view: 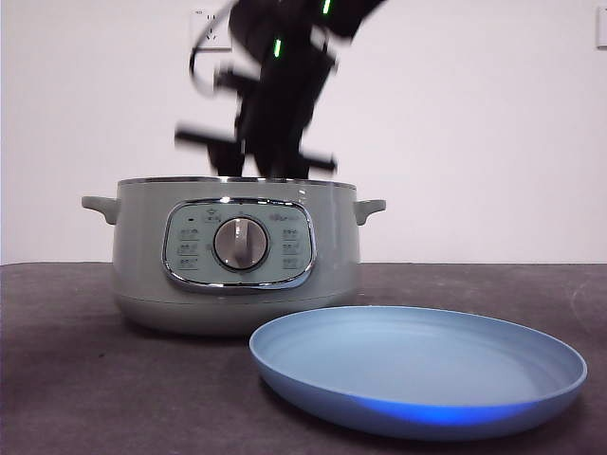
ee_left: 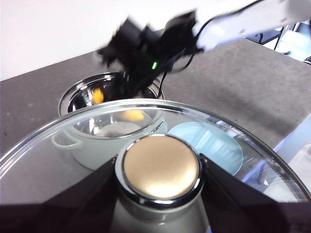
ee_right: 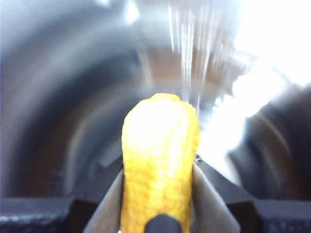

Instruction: Take the corn out from the steamer,put the corn on the plate,close the lid

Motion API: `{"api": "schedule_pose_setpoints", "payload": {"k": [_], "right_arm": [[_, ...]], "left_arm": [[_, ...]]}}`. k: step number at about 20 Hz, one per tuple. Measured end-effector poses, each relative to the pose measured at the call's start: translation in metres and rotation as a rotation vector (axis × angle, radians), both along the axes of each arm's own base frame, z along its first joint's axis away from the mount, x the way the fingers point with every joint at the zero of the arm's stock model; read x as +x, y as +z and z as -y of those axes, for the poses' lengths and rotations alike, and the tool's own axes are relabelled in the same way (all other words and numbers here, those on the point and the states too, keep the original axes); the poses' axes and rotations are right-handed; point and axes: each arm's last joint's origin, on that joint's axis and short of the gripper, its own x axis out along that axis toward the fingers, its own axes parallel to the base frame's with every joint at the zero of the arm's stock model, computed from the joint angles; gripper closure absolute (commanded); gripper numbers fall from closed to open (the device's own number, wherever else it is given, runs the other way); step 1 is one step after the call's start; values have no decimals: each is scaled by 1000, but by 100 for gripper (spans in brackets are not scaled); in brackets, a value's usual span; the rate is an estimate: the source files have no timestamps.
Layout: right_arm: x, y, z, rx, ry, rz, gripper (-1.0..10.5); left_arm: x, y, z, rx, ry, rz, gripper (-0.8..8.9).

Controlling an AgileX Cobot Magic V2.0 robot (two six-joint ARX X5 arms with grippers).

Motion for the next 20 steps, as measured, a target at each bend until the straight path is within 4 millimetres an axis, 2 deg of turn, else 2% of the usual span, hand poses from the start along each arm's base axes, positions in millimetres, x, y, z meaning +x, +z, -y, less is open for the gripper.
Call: {"api": "schedule_pose_setpoints", "payload": {"k": [1, 3, 7, 11, 13, 16, 18, 20], "right_arm": [[-10, 36, 8, 47, 3, 62, 963], [-34, 89, 29, 81, 14, 126, 963], [-81, 142, 72, 9, 18, 109, 963], [-124, 180, 110, -30, 18, 135, 964], [-142, 190, 127, -40, 0, 162, 964], [-168, 188, 151, -44, -14, 174, 964], [-183, 174, 164, -47, -17, 165, 964], [-194, 153, 174, -42, -27, 154, 963]], "left_arm": [[0, 0, 0, 0, 0, 0, 820], [0, 0, 0, 0, 0, 0, 820], [0, 0, 0, -2, 0, 4, 820], [1, 3, 1, -16, 0, 34, 820], [1, 3, 1, -15, -1, 32, 820], [1, 3, 1, -16, -1, 32, 820], [1, 3, 1, -16, -1, 32, 820], [1, 3, 1, -16, -1, 32, 820]]}}
